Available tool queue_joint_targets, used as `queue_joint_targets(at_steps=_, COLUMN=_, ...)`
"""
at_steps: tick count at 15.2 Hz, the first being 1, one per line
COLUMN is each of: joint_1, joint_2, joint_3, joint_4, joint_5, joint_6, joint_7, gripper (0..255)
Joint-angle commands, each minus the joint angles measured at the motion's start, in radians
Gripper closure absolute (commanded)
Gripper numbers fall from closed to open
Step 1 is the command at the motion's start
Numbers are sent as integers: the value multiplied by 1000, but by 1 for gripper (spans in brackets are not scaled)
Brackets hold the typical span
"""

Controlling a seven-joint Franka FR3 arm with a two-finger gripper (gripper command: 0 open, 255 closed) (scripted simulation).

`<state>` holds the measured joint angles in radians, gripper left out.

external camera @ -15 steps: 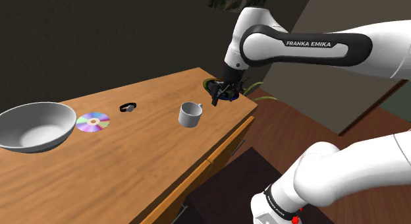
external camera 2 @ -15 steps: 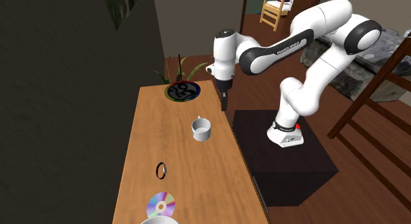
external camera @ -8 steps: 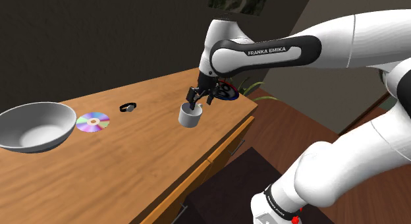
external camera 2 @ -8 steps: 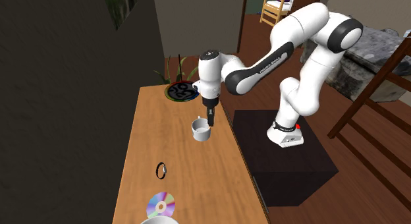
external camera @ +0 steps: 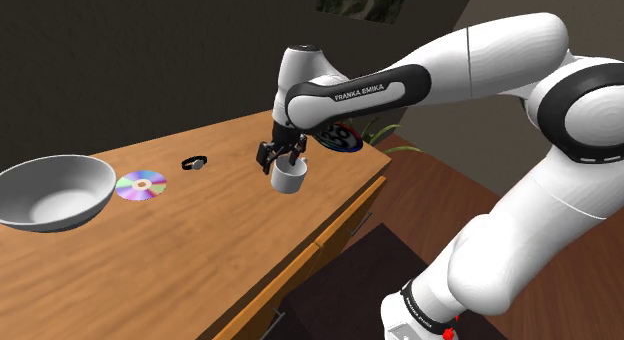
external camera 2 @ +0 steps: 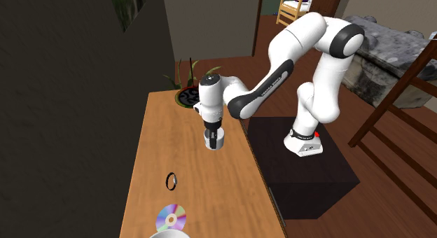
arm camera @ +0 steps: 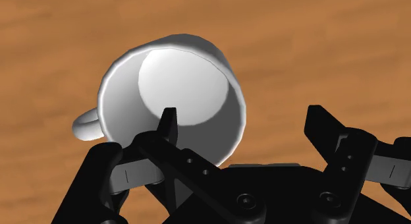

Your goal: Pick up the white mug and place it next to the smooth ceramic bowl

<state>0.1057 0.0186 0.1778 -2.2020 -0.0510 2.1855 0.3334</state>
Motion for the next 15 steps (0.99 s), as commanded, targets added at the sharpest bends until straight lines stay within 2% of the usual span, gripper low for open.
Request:
queue_joint_targets(at_steps=1, joint_1=0, joint_2=18, joint_3=0, joint_4=-8, joint_5=-6, joint_6=27, joint_7=4, gripper=0)
queue_joint_targets(at_steps=5, joint_1=0, joint_2=52, joint_3=-2, joint_4=-34, joint_5=-16, joint_6=86, joint_7=11, gripper=0)
queue_joint_targets(at_steps=13, joint_1=0, joint_2=52, joint_3=-2, joint_4=-34, joint_5=-16, joint_6=86, joint_7=11, gripper=0)
queue_joint_targets(at_steps=14, joint_1=0, joint_2=52, joint_3=-2, joint_4=-34, joint_5=-16, joint_6=86, joint_7=11, gripper=255)
queue_joint_targets(at_steps=15, joint_1=0, joint_2=52, joint_3=-2, joint_4=-34, joint_5=-16, joint_6=86, joint_7=11, gripper=255)
